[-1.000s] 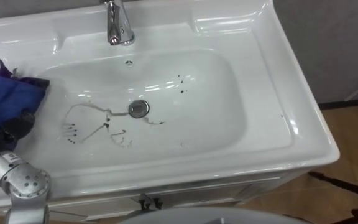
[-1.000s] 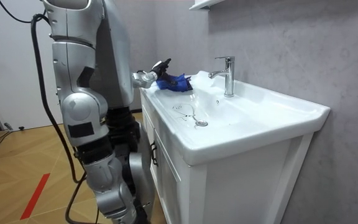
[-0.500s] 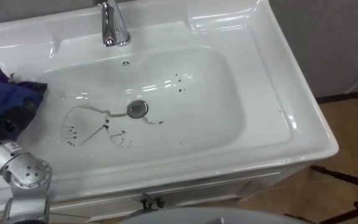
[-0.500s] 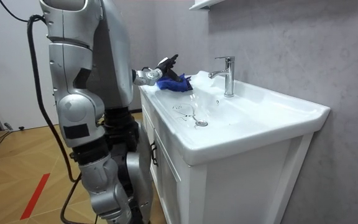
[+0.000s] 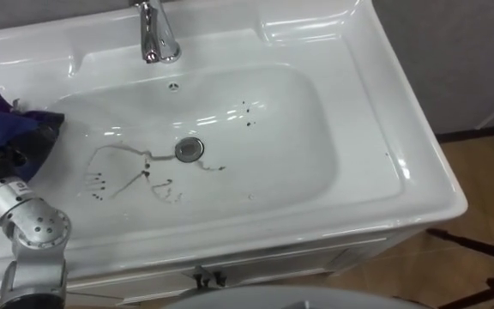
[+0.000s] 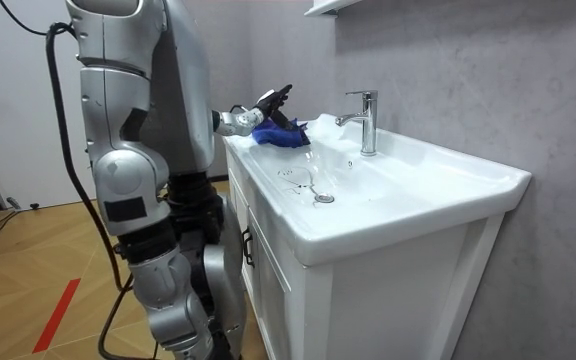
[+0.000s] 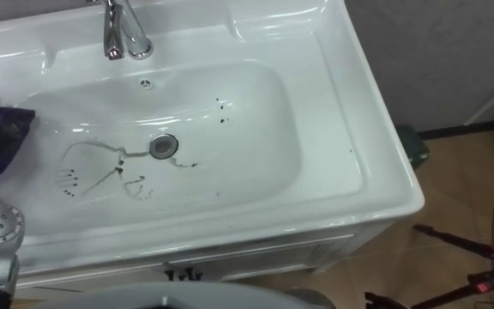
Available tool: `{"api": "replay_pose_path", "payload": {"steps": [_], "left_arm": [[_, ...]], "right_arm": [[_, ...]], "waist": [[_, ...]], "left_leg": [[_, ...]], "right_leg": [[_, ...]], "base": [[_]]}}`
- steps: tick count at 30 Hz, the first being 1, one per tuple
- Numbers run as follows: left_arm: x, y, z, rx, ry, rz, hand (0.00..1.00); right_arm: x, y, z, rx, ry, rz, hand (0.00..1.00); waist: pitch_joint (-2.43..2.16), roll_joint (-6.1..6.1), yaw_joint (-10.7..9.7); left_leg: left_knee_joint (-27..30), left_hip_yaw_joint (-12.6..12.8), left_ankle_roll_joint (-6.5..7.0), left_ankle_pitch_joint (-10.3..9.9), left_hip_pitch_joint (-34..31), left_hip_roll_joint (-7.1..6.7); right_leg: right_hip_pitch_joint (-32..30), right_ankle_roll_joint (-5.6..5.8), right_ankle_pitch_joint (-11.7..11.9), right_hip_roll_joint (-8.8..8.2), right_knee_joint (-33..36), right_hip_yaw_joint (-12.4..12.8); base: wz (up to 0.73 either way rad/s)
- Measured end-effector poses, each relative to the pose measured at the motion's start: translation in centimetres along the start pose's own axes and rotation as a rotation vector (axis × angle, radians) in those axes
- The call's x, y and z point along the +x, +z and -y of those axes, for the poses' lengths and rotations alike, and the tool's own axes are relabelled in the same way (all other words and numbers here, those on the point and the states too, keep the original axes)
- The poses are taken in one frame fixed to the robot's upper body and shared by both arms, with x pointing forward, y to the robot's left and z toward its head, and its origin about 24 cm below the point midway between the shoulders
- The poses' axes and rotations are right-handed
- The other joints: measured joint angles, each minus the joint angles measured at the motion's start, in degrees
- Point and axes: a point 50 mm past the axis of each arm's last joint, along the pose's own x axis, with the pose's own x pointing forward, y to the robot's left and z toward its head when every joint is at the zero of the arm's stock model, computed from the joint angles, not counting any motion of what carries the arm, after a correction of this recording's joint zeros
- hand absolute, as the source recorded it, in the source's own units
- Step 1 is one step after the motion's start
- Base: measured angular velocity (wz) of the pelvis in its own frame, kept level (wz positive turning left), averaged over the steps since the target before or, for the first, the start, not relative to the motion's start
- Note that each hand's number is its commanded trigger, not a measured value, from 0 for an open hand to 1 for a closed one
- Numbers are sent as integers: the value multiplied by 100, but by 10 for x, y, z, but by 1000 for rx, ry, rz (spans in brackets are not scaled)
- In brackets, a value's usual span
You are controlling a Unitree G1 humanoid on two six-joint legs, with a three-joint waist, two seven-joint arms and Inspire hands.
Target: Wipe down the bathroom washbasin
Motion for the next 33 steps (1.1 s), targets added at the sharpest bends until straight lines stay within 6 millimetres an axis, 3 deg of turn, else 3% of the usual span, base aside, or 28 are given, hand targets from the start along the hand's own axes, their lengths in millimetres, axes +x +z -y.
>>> {"api": "replay_pose_path", "payload": {"steps": [13,22,33], "left_arm": [[0,-5,-5,37,15,-7,0],[-8,-33,-9,188,-2,-124,0],[3,-39,-27,327,30,-98,0]], "right_arm": [[-1,-10,-2,6,24,-29,0],[-2,-14,-1,-1,6,-68,0],[-2,-18,0,6,-8,-79,0]], "waist": [[10,-105,66],[-12,-58,206],[-26,-35,318]], "left_leg": [[-15,9,0,0,6,20],[-14,22,0,0,42,46],[-15,2,0,0,-45,44]], "right_leg": [[-5,-3,27,35,-36,55],[22,-25,104,81,-99,141],[-72,-20,127,85,-99,166]], "base": [[-1],[-5],[0]]}}
